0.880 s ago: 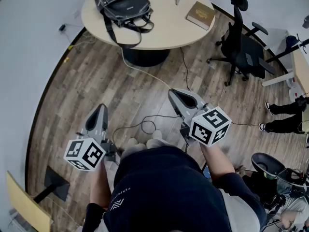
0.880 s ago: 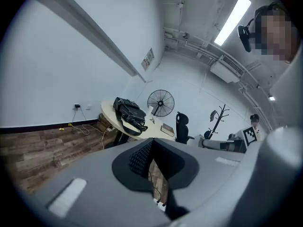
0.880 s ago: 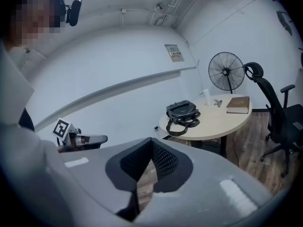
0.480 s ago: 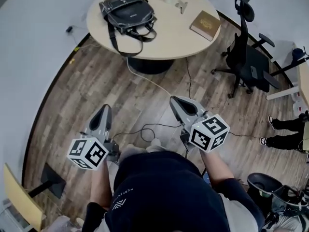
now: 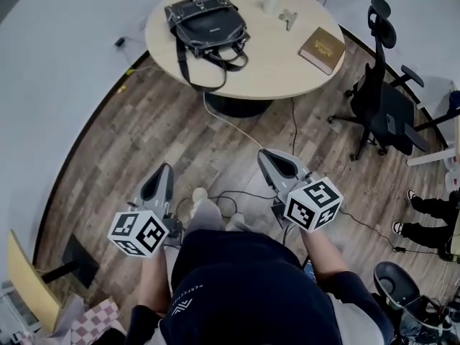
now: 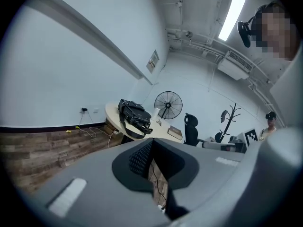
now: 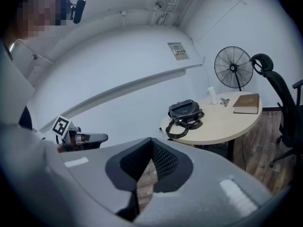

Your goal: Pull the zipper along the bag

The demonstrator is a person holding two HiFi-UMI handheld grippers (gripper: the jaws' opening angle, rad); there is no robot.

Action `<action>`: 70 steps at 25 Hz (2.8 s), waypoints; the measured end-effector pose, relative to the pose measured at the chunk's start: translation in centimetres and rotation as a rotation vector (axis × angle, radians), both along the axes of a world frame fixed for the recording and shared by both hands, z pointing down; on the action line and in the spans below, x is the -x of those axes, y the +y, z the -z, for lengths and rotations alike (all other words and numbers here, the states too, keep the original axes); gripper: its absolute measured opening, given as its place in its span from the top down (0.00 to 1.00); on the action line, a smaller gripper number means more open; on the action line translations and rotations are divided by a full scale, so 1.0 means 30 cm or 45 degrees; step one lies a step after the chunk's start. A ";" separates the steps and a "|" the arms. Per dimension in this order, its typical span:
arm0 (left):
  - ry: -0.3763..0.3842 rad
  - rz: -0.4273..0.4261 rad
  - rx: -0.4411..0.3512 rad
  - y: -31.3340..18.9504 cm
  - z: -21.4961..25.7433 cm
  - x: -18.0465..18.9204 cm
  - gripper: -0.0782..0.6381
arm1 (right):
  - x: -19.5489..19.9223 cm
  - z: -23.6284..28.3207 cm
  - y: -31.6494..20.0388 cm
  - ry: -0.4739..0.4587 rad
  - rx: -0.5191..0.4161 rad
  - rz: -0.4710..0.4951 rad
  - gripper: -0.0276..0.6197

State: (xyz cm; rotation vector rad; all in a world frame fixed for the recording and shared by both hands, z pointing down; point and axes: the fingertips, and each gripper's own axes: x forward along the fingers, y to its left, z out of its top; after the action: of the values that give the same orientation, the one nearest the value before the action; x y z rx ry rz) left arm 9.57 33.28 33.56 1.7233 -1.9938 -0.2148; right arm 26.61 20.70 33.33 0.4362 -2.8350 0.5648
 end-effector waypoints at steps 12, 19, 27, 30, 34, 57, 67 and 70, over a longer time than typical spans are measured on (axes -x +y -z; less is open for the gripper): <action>0.040 -0.088 -0.009 -0.223 -0.048 0.223 0.87 | 0.233 -0.052 -0.139 0.040 -0.007 -0.065 0.95; 0.057 -0.144 0.026 -0.338 -0.074 0.469 0.87 | 0.507 -0.077 -0.262 0.057 -0.015 -0.109 0.95; 0.047 -0.208 0.062 -0.423 -0.120 0.714 0.87 | 0.770 -0.118 -0.374 0.091 -0.028 -0.165 0.87; 0.030 -0.232 0.083 -0.453 -0.133 0.770 0.87 | 0.812 -0.124 -0.419 0.090 -0.032 -0.207 0.87; 0.025 -0.240 0.097 -0.488 -0.154 0.795 0.87 | 0.832 -0.142 -0.458 0.096 -0.015 -0.237 0.86; 0.044 -0.138 0.132 -0.856 -0.164 0.851 0.87 | 1.019 -0.311 -0.706 0.162 0.082 -0.136 0.79; 0.058 -0.300 0.205 -0.949 -0.194 0.950 0.87 | 1.113 -0.368 -0.788 0.213 0.098 -0.351 0.77; 0.066 -0.346 0.212 -0.970 -0.214 0.994 0.87 | 1.133 -0.386 -0.817 0.237 0.094 -0.445 0.77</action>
State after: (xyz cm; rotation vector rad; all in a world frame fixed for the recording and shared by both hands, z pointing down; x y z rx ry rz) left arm -20.24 4.17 39.98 1.8349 -1.6679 -0.0006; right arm -7.38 -3.80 44.92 0.9283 -2.5648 0.6502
